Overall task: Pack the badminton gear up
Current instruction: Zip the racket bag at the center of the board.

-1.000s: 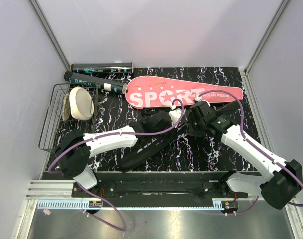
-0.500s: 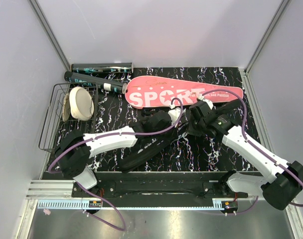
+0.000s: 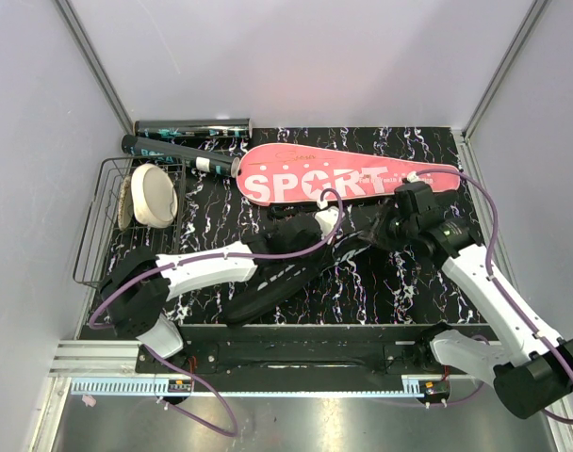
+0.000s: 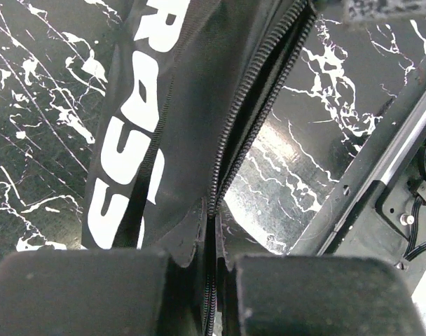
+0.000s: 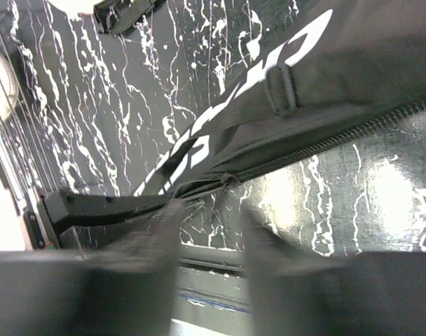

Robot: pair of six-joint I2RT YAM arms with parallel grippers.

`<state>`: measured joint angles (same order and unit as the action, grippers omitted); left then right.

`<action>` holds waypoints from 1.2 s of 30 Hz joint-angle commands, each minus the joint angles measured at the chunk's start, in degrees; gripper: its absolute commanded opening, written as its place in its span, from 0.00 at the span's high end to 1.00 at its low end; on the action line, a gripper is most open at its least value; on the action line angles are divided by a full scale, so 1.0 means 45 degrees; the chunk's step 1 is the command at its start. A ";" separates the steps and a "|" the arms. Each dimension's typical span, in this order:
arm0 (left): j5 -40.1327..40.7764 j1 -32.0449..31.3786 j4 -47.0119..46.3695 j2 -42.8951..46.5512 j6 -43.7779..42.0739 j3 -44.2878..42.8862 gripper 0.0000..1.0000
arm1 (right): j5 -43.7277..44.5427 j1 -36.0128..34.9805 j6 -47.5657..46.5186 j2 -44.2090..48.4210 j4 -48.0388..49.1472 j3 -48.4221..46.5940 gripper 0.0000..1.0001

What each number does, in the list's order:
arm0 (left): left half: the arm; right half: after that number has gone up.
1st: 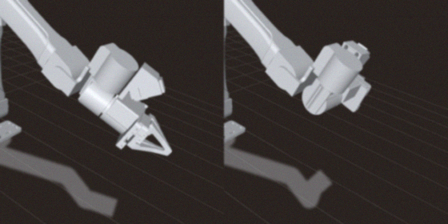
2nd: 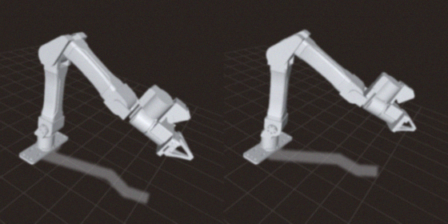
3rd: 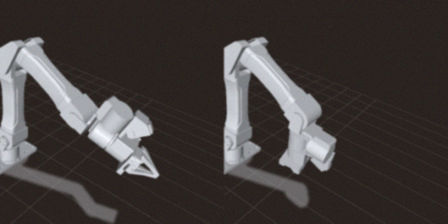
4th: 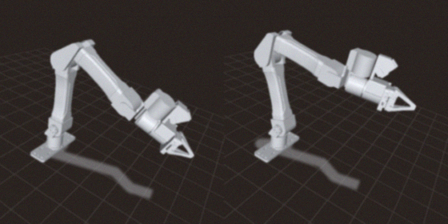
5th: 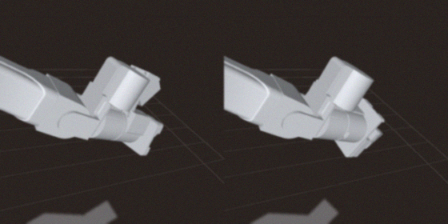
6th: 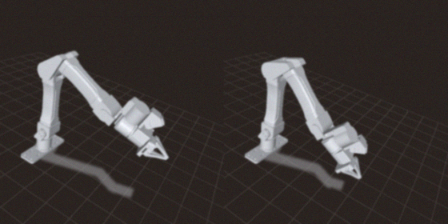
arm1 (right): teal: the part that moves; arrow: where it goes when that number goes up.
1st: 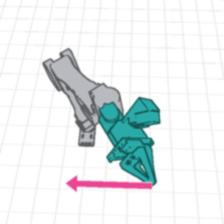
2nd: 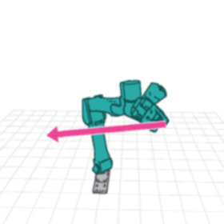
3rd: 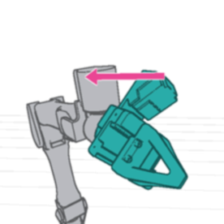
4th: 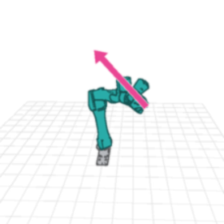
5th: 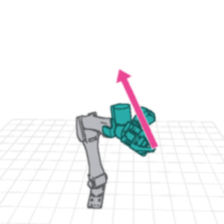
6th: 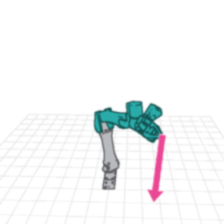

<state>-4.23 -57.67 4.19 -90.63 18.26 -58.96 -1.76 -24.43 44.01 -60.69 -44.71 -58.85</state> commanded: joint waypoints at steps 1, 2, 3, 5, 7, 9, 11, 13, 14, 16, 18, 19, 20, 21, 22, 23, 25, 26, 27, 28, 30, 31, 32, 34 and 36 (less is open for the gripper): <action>0.0277 0.0101 0.0124 0.0472 -0.0152 0.0036 1.00 | -0.0393 0.0154 -0.0229 0.0730 -0.0334 -0.1430 0.33; 0.0276 0.0120 0.0163 0.0472 -0.0191 0.0016 1.00 | -0.0274 0.0290 -0.0171 0.0770 -0.0648 -0.1627 0.26; 0.0295 0.0120 0.0183 0.0511 -0.0210 0.0016 1.00 | -0.0428 0.0736 -0.0074 0.0790 -0.1076 -0.1745 0.21; 0.0295 0.0120 0.0222 0.0550 -0.0230 -0.0003 1.00 | -0.0702 0.1148 0.0160 0.0499 -0.1508 -0.2116 0.14; 0.0256 0.0120 0.0281 0.0570 -0.0249 -0.0081 1.00 | -0.0800 0.1657 0.0804 0.0013 -0.2231 -0.2370 0.13; 0.0276 0.0120 0.0359 0.0647 -0.0211 -0.0101 1.00 | -0.0994 0.2066 0.1582 -0.0244 -0.2544 -0.2333 0.14; 0.0237 0.0120 0.0378 0.0667 -0.0211 -0.0101 1.00 | -0.1015 0.2205 0.2519 -0.0284 -0.2526 -0.1963 0.28; 0.0179 0.0120 0.0398 0.0687 -0.0210 -0.0120 1.00 | -0.0801 0.2205 0.3186 0.0007 -0.2409 -0.1416 0.32; 0.0139 0.0120 0.0437 0.0667 -0.0210 -0.0121 1.00 | -0.0762 0.2205 0.3653 0.0125 -0.2351 -0.1221 0.34; 0.0081 0.0120 0.0456 0.0687 -0.0210 -0.0179 1.00 | -0.0489 0.2205 0.4008 0.0495 -0.2214 -0.0732 0.34; -0.0055 0.0120 0.0457 0.0687 -0.0249 -0.0237 1.00 | -0.0333 0.2205 0.4282 0.0711 -0.1903 -0.0246 0.34; -0.0172 0.0120 0.0457 0.0687 -0.0250 -0.0276 1.00 | -0.0274 0.2205 0.4379 0.0790 -0.1939 -0.0127 0.34; -0.0231 0.0120 0.0534 0.0667 -0.0269 -0.0335 1.00 | -0.0234 0.2205 0.4477 0.0771 -0.1920 -0.0067 0.33; -0.0290 0.0120 0.0573 0.0629 -0.0308 -0.0432 1.00 | -0.0176 0.2205 0.4478 0.0713 -0.1804 0.0088 0.33; -0.0387 0.0120 0.0632 0.0628 -0.0327 -0.0472 1.00 | -0.0117 0.2205 0.4478 0.0577 -0.1726 0.0147 0.33; -0.0408 0.0120 0.0652 0.0628 -0.0347 -0.0511 1.00 | -0.0001 0.2205 0.4478 0.0498 -0.1648 0.0187 0.33; -0.0446 0.0120 0.0632 0.0667 -0.0347 -0.0472 1.00 | 0.0293 0.2205 0.4517 0.0303 -0.1258 0.0440 0.33; -0.0447 0.0120 0.0652 0.0667 -0.0347 -0.0492 1.00 | 0.0332 0.2224 0.4556 0.0186 -0.1121 0.0538 0.35; -0.0486 0.0120 0.0652 0.0725 -0.0347 -0.0453 1.00 | 0.0642 0.2263 0.4595 0.0127 -0.0791 0.0732 0.37; -0.0525 0.0120 0.0652 0.0765 -0.0328 -0.0395 1.00 | 0.0819 0.2264 0.4615 0.0088 -0.0517 0.0850 0.39; -0.0525 0.0120 0.0496 0.0881 -0.0289 -0.0258 1.00 | 0.1228 0.2264 0.4654 0.0068 0.0146 0.1162 0.42; -0.0544 0.0120 0.0496 0.0921 -0.0308 -0.0238 1.00 | 0.1327 0.2244 0.4654 -0.0010 0.0285 0.1183 0.43; -0.0603 0.0120 0.0534 0.0941 -0.0366 -0.0238 1.00 | 0.1406 0.2264 0.4673 -0.0068 0.0403 0.1203 0.44; -0.0758 0.0120 0.0515 0.0999 -0.0425 -0.0238 1.00 | 0.1465 0.2264 0.4693 -0.0205 0.0852 0.1398 0.46; -0.0934 0.0120 0.0360 0.1077 -0.0523 -0.0180 1.00 | 0.1698 0.2244 0.4654 -0.0342 0.1262 0.1592 0.54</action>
<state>-5.72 -57.45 9.56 -89.73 16.51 -58.76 1.58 -14.57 64.12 -61.43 -45.45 -52.64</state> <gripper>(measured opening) 0.050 0.522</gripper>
